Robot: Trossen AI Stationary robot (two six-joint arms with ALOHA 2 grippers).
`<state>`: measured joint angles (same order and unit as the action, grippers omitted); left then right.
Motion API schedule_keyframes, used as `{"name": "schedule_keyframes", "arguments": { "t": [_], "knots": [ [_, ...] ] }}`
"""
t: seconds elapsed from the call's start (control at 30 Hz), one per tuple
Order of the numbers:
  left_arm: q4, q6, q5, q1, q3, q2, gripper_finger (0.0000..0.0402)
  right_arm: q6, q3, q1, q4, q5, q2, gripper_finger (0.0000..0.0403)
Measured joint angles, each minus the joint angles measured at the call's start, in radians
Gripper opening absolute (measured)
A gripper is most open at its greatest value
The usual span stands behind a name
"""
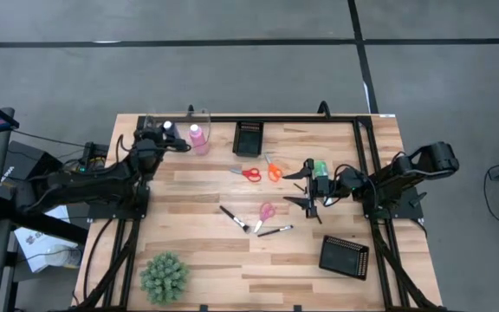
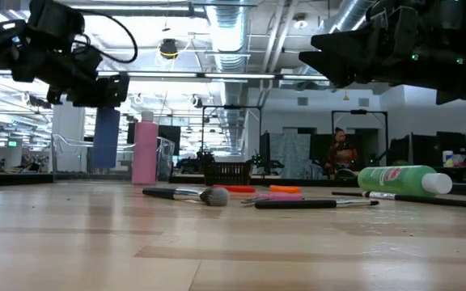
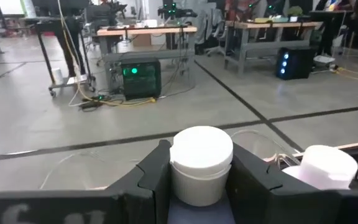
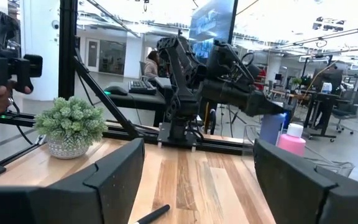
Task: Pick & Place Paint Supplies
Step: Put the purple paint bottle into the transparent bin
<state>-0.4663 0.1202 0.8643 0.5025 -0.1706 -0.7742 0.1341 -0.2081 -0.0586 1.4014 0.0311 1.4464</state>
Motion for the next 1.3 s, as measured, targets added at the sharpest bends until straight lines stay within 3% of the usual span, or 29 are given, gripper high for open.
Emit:
{"name": "schedule_keyframes", "arguments": {
  "t": [0.37, 1.3],
  "knots": [
    [-0.007, 0.048, -0.053, 0.065, 0.062, 0.0, 0.0108, 0.004, 0.0, 0.0, 0.0, 0.0, 0.0, 0.0285],
    [-0.013, 0.074, -0.05, 0.067, 0.072, -0.021, 0.0108, -0.002, 0.0, 0.0, 0.0, 0.0, 0.0, 0.0285]
  ]
}}
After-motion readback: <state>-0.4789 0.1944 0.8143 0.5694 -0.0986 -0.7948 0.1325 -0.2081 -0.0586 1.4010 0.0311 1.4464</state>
